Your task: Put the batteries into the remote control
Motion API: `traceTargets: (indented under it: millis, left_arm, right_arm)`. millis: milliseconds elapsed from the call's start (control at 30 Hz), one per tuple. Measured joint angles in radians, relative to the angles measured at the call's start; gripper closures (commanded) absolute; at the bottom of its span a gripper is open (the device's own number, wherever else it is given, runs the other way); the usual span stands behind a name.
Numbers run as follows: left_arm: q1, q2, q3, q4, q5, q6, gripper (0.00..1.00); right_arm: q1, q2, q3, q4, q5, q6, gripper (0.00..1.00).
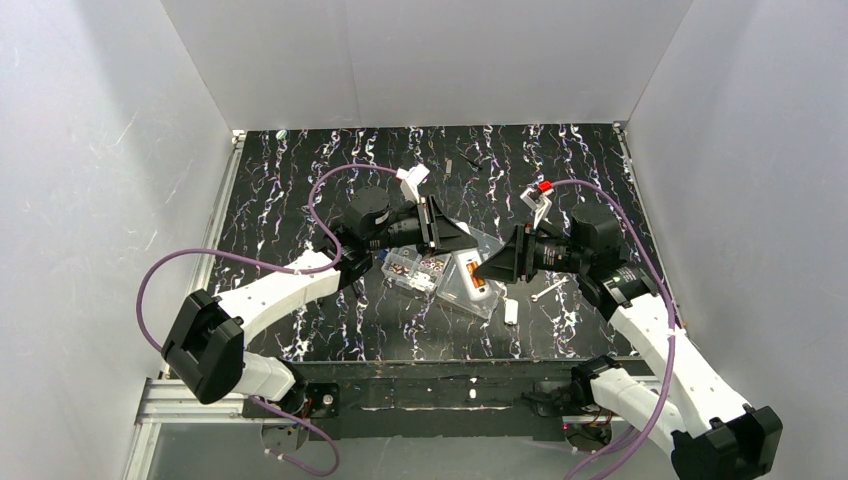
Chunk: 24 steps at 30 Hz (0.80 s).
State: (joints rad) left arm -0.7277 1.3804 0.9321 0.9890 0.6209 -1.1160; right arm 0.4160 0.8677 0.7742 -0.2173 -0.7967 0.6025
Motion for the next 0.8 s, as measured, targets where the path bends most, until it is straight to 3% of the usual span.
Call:
traceTargets:
  millis: [267,400,800]
  left_arm:
    - [0.0,0.0,0.0,0.003,-0.001,-0.003,1.0]
    - [0.0,0.0,0.0,0.008,-0.002,-0.002,1.0]
    - [0.0,0.004,0.0,0.003,-0.006,0.01,1.0]
  right_arm:
    - [0.005,0.004,0.0,0.011,0.0,-0.002,0.36]
    - [0.005,0.004,-0.005,0.013,-0.002,-0.003,0.52]
    - [0.011,0.019,-0.005,0.031,-0.024,0.001,0.74]
